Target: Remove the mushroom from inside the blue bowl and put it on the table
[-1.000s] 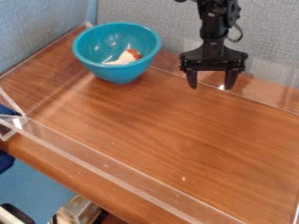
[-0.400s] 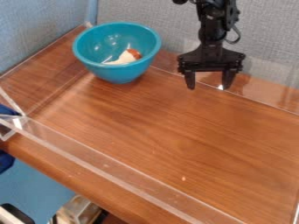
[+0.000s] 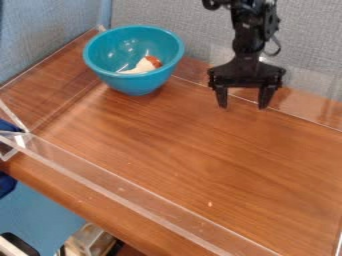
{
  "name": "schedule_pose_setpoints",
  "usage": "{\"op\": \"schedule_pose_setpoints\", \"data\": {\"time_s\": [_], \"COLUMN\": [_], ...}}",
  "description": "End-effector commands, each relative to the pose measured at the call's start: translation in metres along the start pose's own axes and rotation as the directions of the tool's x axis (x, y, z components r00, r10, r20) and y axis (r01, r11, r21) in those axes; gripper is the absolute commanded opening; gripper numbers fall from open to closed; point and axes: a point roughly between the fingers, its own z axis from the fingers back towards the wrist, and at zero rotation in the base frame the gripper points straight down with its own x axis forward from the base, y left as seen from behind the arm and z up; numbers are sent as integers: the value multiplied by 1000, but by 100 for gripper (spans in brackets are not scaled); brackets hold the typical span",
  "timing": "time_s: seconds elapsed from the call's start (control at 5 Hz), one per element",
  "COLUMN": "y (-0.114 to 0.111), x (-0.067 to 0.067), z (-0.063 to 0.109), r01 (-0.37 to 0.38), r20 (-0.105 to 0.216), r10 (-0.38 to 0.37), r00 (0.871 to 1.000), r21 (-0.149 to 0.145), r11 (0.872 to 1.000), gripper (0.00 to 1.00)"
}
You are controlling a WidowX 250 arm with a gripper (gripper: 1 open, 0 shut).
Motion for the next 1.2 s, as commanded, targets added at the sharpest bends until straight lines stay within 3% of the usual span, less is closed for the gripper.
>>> {"op": "schedule_pose_setpoints", "data": {"time_s": [0.0,0.2,0.4,0.6,1.0], "y": [-1,3,2,2,2], "x": [9,8,6,5,-1], "z": [9,2,-1,-2,14], "r01": [-3,-4,14,34,77], "r20": [44,43,42,42,55], "r10": [4,5,-13,-33,-77], "r00": [999,999,999,999,996], "r21": [-22,-20,-22,-22,0], "r11": [1000,1000,1000,999,997], "gripper": [100,100,0,0,0]}}
